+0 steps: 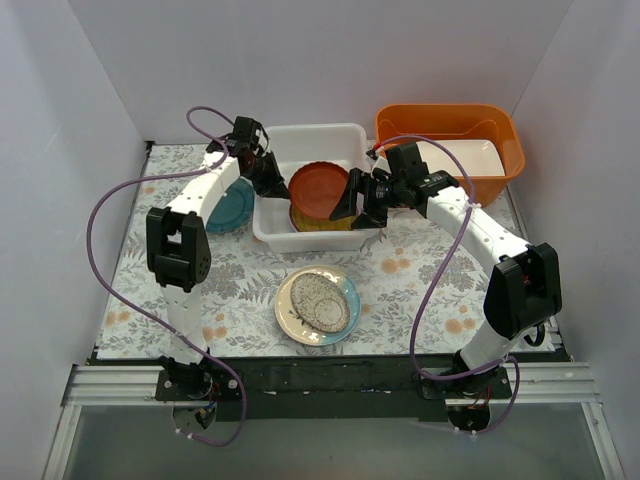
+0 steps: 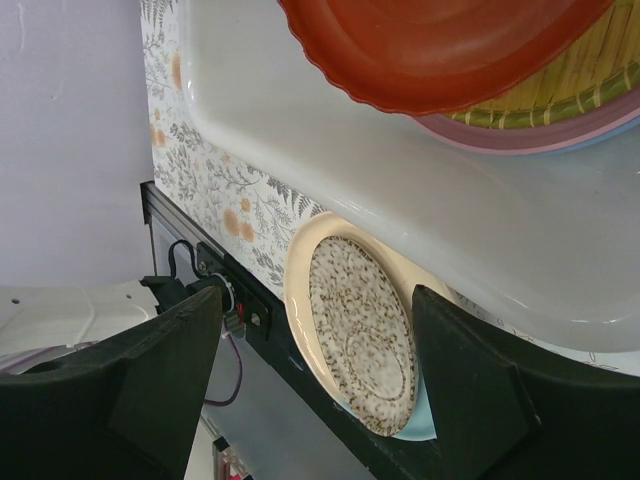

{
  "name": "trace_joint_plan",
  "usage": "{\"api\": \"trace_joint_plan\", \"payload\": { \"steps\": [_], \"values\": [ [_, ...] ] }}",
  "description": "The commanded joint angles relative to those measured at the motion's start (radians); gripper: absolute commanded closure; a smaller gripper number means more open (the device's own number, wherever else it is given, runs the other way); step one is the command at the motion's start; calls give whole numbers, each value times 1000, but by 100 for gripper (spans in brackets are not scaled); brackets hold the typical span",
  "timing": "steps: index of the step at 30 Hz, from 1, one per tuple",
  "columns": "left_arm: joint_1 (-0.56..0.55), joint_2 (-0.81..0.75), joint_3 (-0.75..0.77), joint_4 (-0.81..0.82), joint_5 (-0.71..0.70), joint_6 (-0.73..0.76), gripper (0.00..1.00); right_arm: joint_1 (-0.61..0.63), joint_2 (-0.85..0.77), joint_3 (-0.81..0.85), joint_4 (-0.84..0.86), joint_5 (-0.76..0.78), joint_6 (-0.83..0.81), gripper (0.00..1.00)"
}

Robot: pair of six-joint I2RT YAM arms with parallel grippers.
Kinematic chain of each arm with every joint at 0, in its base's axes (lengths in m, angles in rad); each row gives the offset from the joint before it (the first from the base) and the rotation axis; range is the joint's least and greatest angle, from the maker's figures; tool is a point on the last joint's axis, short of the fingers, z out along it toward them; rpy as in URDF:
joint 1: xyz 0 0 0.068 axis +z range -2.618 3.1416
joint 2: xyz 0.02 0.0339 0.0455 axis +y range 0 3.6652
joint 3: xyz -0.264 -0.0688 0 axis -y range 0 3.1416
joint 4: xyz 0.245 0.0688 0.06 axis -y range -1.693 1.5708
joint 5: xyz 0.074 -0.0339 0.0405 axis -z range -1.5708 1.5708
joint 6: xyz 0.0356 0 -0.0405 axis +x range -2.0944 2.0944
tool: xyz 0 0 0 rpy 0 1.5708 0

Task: Place the plates into the plastic bin on the countertop
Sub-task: Place the plate in the plastic bin.

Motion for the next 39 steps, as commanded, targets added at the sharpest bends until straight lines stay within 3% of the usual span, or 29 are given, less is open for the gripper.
{"api": "trace_joint_plan", "payload": {
  "steps": [1,39],
  "values": [
    [-10,5,9,-27,-18,31,100,4,-40,-3,31,1,-9,17],
    [-45,93,23,-88,-93,85,100,4,-49,-23,40,0,-10,17]
  ]
}}
